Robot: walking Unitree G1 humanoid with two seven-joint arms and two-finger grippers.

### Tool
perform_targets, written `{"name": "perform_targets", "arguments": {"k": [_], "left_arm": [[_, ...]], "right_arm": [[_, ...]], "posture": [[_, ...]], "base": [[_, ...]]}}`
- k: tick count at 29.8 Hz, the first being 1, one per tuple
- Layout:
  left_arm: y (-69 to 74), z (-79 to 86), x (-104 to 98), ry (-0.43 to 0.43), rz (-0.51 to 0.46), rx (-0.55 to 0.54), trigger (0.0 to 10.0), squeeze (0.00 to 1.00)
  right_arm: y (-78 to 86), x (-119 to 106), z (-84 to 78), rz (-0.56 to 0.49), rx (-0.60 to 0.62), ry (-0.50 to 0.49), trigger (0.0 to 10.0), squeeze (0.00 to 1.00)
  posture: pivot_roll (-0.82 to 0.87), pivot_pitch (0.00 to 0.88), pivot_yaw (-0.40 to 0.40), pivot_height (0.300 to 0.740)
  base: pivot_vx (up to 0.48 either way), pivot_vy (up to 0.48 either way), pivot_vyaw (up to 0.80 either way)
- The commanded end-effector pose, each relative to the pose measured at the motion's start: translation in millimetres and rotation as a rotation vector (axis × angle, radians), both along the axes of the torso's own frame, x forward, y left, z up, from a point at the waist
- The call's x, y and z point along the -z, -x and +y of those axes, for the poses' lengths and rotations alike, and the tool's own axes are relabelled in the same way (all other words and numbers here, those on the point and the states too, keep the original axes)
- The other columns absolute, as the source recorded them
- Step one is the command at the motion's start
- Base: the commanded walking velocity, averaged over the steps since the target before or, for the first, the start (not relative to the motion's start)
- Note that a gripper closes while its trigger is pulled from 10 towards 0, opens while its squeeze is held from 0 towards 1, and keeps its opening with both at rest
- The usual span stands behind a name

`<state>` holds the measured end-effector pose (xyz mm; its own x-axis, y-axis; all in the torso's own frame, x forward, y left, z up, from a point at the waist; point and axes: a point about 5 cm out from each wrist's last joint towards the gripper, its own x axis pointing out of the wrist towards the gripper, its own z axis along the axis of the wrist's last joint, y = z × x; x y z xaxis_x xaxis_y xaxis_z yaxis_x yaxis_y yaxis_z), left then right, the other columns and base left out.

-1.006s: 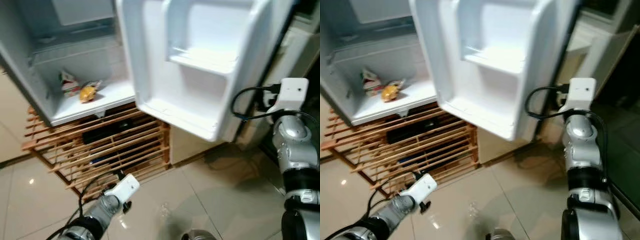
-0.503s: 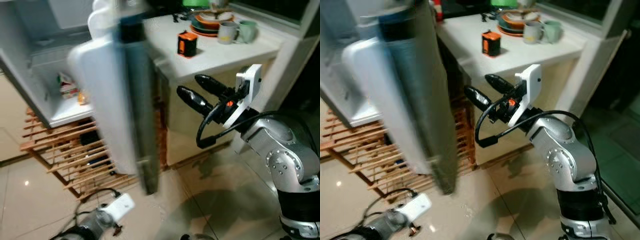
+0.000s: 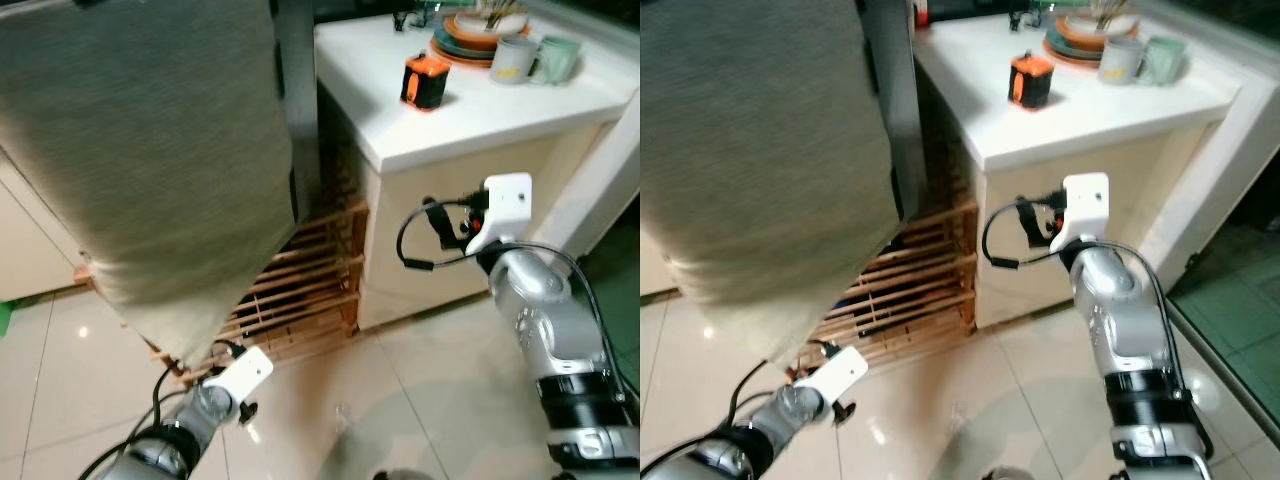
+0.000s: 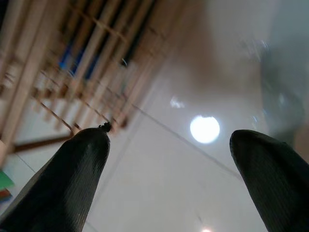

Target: Restocking fridge

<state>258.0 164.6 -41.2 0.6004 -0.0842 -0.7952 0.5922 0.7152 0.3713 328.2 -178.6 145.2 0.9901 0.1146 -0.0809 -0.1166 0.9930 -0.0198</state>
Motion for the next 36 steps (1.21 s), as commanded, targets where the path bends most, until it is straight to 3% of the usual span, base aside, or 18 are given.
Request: {"name": "perform_targets", "arguments": {"k": [1, 2, 6, 7, 8, 9, 10, 11, 12, 13, 14, 15, 16, 18, 22, 25, 27, 36], "left_arm": [[-9.5, -3.9, -7.5, 0.013, -0.055, -0.004, 10.0, 0.00], [-13.3, -6.1, -10.5, 0.017, -0.072, -0.001, 10.0, 0.00], [-39.1, -24.6, -35.7, 0.169, -0.222, -0.032, 10.0, 0.00], [-39.1, -24.6, -35.7, 0.169, -0.222, -0.032, 10.0, 0.00], [-54.0, -17.7, -59.5, 0.291, -0.358, -0.074, 10.0, 0.00], [-63.9, -6.8, -83.1, 0.359, -0.486, -0.105, 10.0, 0.00], [-68.4, 1.6, -100.1, 0.397, -0.572, -0.120, 10.0, 0.00], [-68.4, 1.6, -100.1, 0.397, -0.572, -0.120, 10.0, 0.00], [-73.4, 6.6, -119.5, 0.440, -0.670, -0.143, 10.0, 0.00], [-81.7, 10.9, -162.7, 0.521, -0.896, -0.219, 10.0, 0.00], [-81.7, 10.9, -162.7, 0.521, -0.896, -0.219, 10.0, 0.00], [-81.9, 13.5, -176.9, 0.537, -0.982, -0.242, 10.0, 0.00], [-81.9, 13.5, -176.9, 0.537, -0.982, -0.242, 10.0, 0.00], [-77.8, 10.5, -191.6, 0.567, -1.073, -0.250, 10.0, 0.00], [-75.0, 2.6, -196.6, 0.577, -1.080, -0.239, 10.0, 0.00], [-75.7, -1.7, -194.6, 0.627, -1.015, -0.237, 10.0, 0.00], [-76.0, 3.0, -196.8, 0.645, -0.969, -0.288, 10.0, 0.00], [-73.8, 5.7, -197.3, 0.637, -0.956, -0.317, 10.0, 0.00]], "right_arm": [[1.2, 1.8, 7.0, -0.011, -0.004, -0.003, 10.0, 0.00], [1.4, 3.6, 9.5, -0.007, -0.008, -0.013, 10.0, 0.00], [0.1, 9.6, 18.7, -0.016, -0.019, -0.001, 10.0, 0.00], [0.1, 9.6, 18.7, -0.016, -0.019, -0.001, 10.0, 0.00], [-1.5, 8.9, 18.9, -0.035, -0.008, 0.001, 10.0, 0.00], [-2.1, 5.6, 18.1, -0.060, 0.000, -0.010, 10.0, 0.00], [-2.4, 3.1, 17.5, -0.077, 0.005, -0.019, 10.0, 0.00], [-2.4, 3.1, 17.5, -0.077, 0.005, -0.019, 10.0, 0.00], [-2.7, -0.5, 16.6, -0.101, 0.015, -0.031, 10.0, 0.00], [-2.6, -8.9, 13.0, -0.164, 0.052, -0.023, 10.0, 0.00], [-2.6, -8.9, 13.0, -0.164, 0.052, -0.023, 10.0, 0.00], [-2.3, -11.1, 11.7, -0.184, 0.068, -0.012, 10.0, 0.00], [-2.3, -11.1, 11.7, -0.184, 0.068, -0.012, 10.0, 0.00], [-1.3, -9.3, 9.1, -0.194, 0.092, -0.002, 10.0, 0.00], [-0.6, -4.9, 9.7, -0.194, 0.100, -0.002, 10.0, 0.00], [0.7, -2.8, 13.7, -0.202, 0.085, 0.014, 10.0, 0.00], [3.5, -0.6, 18.9, -0.224, 0.056, 0.065, 10.0, 0.00], [3.4, 0.5, 16.3, -0.232, 0.051, 0.050, 10.0, 0.00]], "posture": [[-0.10, 0.000, 0.047, 0.740], [-0.10, 0.000, 0.047, 0.740], [-0.11, 0.000, 0.045, 0.740], [-0.11, 0.000, 0.045, 0.740], [-0.11, 0.000, 0.043, 0.740], [-0.11, 0.000, 0.043, 0.740], [-0.11, 0.000, 0.043, 0.740], [-0.11, 0.000, 0.043, 0.740], [-0.11, 0.000, 0.043, 0.740], [-0.10, 0.000, 0.040, 0.740], [-0.10, 0.000, 0.040, 0.740], [-0.10, 0.000, 0.040, 0.740], [-0.10, 0.000, 0.040, 0.740], [-0.10, 0.000, 0.042, 0.740], [-0.10, 0.000, 0.044, 0.740], [-0.11, 0.000, 0.048, 0.740], [-0.11, 0.000, 0.049, 0.740], [-0.11, 0.000, 0.050, 0.740]], "base": [[0.000, 0.000, 0.00], [0.000, 0.000, 0.00], [0.000, 0.000, 0.00], [0.000, 0.000, 0.00], [0.000, 0.000, 0.00], [0.000, 0.000, 0.00], [0.000, 0.000, 0.00], [0.000, 0.000, 0.00], [0.000, 0.000, 0.00], [0.000, 0.000, 0.00], [0.000, 0.000, 0.00], [0.000, 0.000, 0.00], [0.000, 0.000, 0.00], [0.000, 0.000, 0.00], [0.000, 0.000, 0.00], [0.000, 0.000, 0.00], [0.454, 0.000, 0.00], [0.450, 0.000, 0.00]]}}
